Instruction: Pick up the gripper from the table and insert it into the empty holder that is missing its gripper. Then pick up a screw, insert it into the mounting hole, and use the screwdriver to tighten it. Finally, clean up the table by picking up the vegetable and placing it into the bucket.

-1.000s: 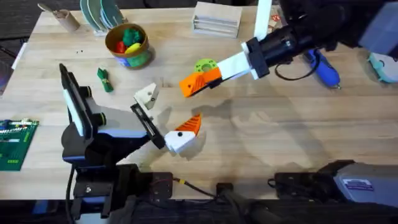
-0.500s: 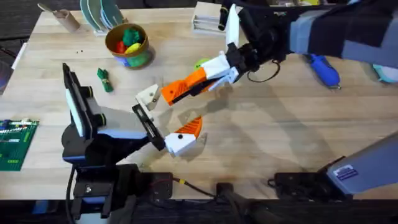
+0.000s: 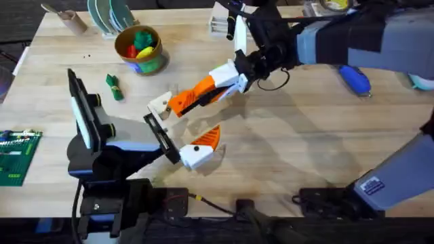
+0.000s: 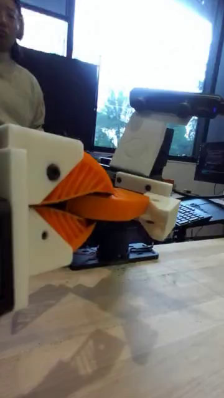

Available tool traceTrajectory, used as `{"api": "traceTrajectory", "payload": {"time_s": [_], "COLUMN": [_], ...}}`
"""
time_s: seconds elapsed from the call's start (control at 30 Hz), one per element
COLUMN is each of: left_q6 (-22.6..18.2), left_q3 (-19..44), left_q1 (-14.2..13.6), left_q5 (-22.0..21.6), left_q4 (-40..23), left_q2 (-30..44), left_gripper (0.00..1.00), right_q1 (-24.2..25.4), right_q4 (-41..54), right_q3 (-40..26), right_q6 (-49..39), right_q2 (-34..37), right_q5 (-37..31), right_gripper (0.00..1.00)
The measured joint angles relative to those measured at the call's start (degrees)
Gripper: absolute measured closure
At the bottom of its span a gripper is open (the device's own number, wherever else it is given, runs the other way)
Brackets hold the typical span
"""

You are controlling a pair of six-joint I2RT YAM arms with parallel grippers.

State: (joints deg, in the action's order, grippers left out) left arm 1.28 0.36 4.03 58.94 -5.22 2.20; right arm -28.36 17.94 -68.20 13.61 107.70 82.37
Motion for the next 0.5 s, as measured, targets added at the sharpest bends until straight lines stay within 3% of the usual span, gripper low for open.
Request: {"api": "traceTrajectory", "payload": {"time_s": [0.5], "left_q6": [0.0], "left_q3": [0.0], "left_q1": [0.1], "left_q5": [-0.2], "left_q4": [0.0], "left_q2": [0.0], "left_gripper": [0.008], "right_q1": [0.0], "right_q4": [-1.4], "right_q3": [0.0], "right_q6": [0.7], "right_q2": [0.0], "right_q5": [-1.4], "right_gripper": [0.98]}}
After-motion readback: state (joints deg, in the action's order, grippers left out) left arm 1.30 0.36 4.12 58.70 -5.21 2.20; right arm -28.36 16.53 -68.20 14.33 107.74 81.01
